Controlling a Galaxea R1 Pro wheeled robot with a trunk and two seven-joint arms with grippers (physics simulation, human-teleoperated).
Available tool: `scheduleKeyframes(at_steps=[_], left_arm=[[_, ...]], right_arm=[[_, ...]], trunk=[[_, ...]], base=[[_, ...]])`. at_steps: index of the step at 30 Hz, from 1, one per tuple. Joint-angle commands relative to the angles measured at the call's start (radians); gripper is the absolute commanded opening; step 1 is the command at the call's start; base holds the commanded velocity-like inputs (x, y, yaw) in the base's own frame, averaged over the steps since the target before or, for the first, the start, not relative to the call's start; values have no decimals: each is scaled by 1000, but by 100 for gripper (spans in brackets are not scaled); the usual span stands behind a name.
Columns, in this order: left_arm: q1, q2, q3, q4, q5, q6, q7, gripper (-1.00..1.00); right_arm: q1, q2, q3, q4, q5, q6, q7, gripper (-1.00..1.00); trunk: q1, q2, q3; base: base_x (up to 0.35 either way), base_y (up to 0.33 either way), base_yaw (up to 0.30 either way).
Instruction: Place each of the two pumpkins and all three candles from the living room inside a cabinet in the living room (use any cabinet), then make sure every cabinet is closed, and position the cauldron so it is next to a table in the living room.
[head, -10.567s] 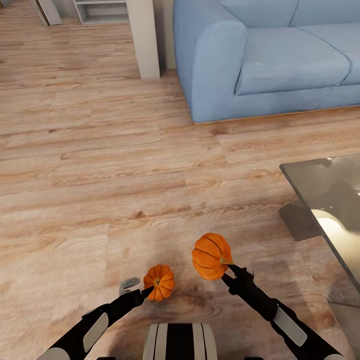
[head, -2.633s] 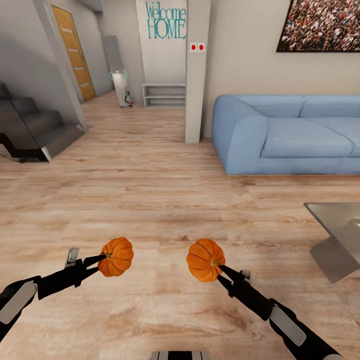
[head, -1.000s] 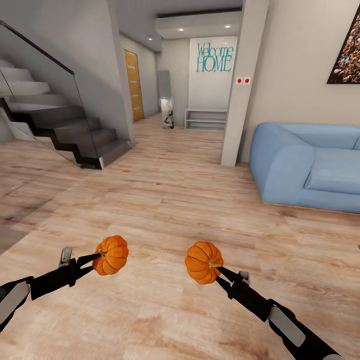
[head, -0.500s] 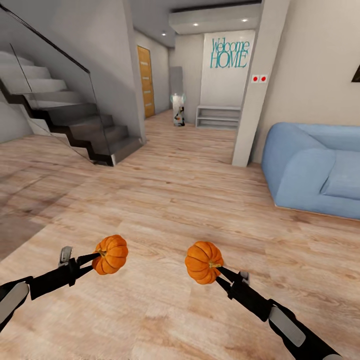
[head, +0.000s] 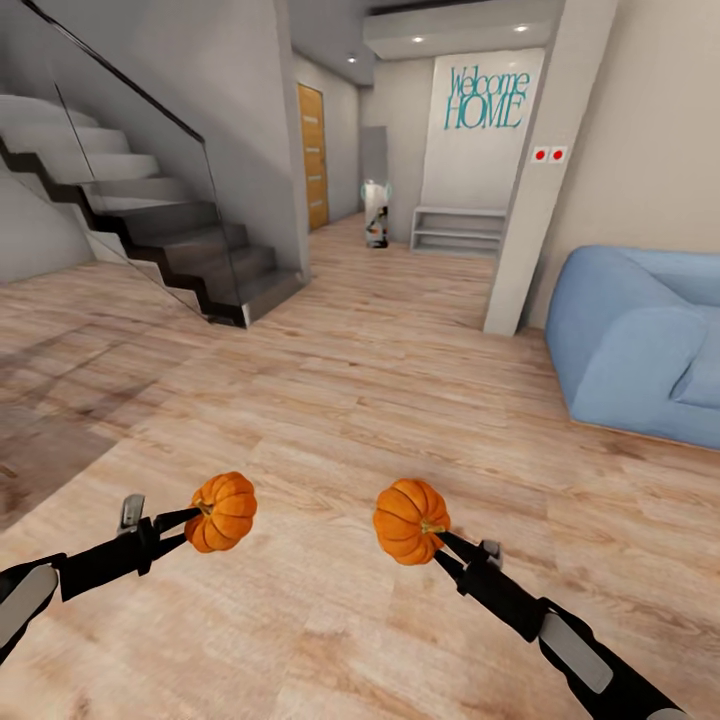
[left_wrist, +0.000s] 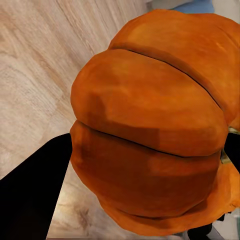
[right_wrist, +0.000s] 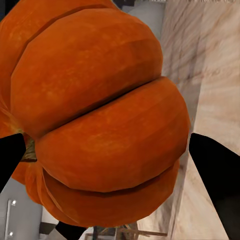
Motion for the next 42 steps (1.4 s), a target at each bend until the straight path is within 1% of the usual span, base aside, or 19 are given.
scheduleKeyframes(at_steps=[1, 3, 5, 9, 14, 18, 28, 42], left_arm=[[-1, 0, -3, 1, 6, 7, -1, -100], [-1, 0, -3, 1, 6, 8, -1, -100], [-1, 0, -3, 1, 6, 8, -1, -100], [-1, 0, -3, 1, 7, 9, -1, -100], [-1, 0, -3, 1, 7, 9, -1, -100], [-1, 0, -2, 1, 8, 9, -1, -100], [-1, 1, -2, 1, 9, 9, -1, -100], [-1, 0, -2, 1, 9, 9, -1, -100]], right_arm=[[-1, -2, 5, 1, -10, -11, 7, -100], [-1, -3, 4, 1, -10, -44, 15, -100], [-1, -3, 4, 2, -10, -56, 29, -100], [-1, -3, 5, 2, -11, -64, 40, -100], [-1, -4, 6, 2, -10, -66, 37, -100], [-1, 2, 7, 2, -10, -67, 33, -100], [-1, 5, 7, 2, -10, -67, 32, -100], [-1, 5, 7, 1, -11, -66, 31, -100]], trunk=[[-4, 7, 2], [-12, 21, 8], [-19, 35, 14], [-35, 63, 27], [-54, 98, 42], [-69, 126, 55], [-69, 126, 55], [-123, 224, 99]], base=[[0, 0, 25], [0, 0, 12], [0, 0, 4], [0, 0, 119], [0, 0, 252], [0, 0, 270], [0, 0, 272], [0, 0, 272]])
